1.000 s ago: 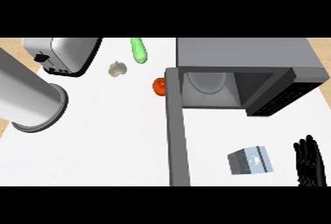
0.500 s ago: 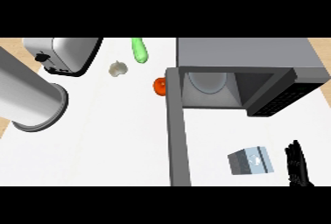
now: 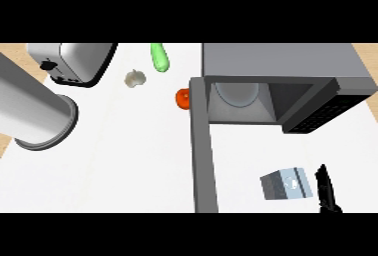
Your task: Pick up the milk, place it into the microwave and close the microwave
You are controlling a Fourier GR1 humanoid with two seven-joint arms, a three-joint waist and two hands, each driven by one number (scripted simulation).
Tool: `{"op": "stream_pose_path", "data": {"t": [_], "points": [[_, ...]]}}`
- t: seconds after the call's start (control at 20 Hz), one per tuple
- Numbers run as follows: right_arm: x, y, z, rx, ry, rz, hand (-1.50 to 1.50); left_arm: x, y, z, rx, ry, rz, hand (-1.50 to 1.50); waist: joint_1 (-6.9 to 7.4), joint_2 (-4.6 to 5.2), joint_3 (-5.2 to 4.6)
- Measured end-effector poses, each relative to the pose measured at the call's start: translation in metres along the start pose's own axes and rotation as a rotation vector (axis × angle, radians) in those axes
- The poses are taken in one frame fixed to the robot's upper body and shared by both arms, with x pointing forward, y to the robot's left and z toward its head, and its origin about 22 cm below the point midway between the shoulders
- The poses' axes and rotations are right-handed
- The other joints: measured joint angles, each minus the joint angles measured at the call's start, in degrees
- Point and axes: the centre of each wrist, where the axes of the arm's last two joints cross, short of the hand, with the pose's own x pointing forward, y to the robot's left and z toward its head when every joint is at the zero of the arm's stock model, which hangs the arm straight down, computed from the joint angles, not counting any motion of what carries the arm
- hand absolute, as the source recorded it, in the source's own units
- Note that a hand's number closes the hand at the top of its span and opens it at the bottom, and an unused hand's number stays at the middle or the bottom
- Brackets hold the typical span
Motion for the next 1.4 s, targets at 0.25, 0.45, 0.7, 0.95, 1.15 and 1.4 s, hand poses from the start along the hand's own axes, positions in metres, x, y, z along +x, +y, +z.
{"op": "stream_pose_path", "data": {"t": [0.25,0.45,0.7,0.95,1.15,1.4], "points": [[-0.024,0.0,-0.008,0.019,-0.01,-0.025,-1.5,0.001,0.003,0.001,-0.005,-0.006,0.019,-1.5,-0.11,0.05,0.0],[-0.035,0.007,-0.02,0.021,-0.019,-0.078,-1.5,0.002,0.003,0.006,-0.005,0.0,0.027,-1.5,-0.1,0.08,0.01],[-0.048,0.015,-0.027,0.028,-0.021,-0.155,1.5,0.007,0.008,0.008,-0.009,-0.003,0.041,-1.5,-0.04,0.1,0.02],[-0.056,0.023,-0.028,0.087,-0.04,-0.173,1.5,0.006,0.007,0.011,-0.017,-0.002,0.064,-1.5,-0.41,-0.19,-1.13],[-0.055,0.028,-0.036,0.102,-0.069,-0.168,1.5,0.007,0.008,0.013,-0.021,-0.004,0.063,-1.5,-0.47,-0.16,-1.12],[-0.046,0.047,-0.072,0.177,-0.113,-0.188,1.5,0.006,0.007,0.012,-0.032,-0.011,0.075,-1.5,0.43,0.15,-0.39]]}}
